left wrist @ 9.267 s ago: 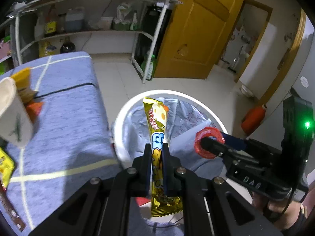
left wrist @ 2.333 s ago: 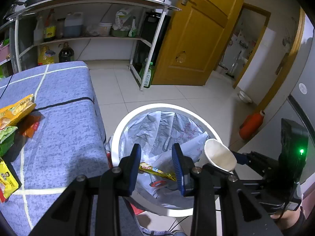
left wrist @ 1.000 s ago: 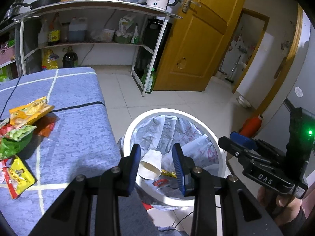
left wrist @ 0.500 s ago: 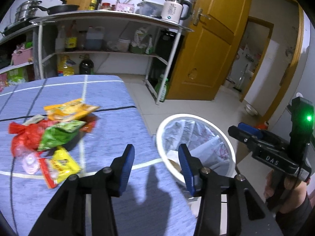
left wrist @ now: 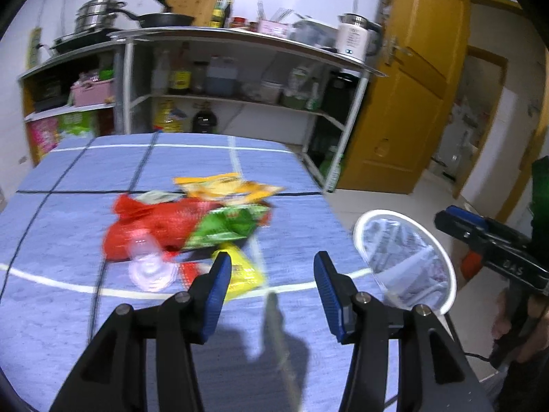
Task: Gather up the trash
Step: 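Move the left gripper back to the table and grasp the pink-tinted plastic cup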
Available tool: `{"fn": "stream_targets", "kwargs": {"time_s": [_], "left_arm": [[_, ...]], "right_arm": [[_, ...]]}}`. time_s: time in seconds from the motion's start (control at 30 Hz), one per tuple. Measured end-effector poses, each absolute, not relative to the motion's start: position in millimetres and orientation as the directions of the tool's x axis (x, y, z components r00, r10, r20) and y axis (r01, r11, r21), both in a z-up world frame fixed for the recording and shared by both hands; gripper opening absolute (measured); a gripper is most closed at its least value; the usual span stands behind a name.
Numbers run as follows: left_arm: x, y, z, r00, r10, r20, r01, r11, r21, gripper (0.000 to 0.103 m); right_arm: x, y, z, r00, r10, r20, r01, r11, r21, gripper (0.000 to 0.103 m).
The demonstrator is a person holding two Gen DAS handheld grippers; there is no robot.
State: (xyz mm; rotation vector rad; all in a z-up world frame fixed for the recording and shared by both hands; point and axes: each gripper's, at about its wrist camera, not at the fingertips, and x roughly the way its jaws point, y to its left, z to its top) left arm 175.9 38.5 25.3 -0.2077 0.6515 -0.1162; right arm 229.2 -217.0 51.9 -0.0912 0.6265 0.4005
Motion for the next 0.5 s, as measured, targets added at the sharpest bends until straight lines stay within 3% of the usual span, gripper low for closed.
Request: {"fn": "stream_targets", "kwargs": {"time_s": [0.27,0.5], "left_arm": [[171,97,16,0.793,-0.093,-0.603,-0.072,0.967,-0.245,0.052],[181,116,3,0.764,-0.096,-0.638,-0.085,0.965,-0.248,0.052]], "right_arm": [[233,-151,44,0.669,0.425,-0.610,-0.522,0.853,0.022,0.053],[247,-107,28,0.597,0.468,-0.652,-0.590,0.807,0.039,0.053]]}}
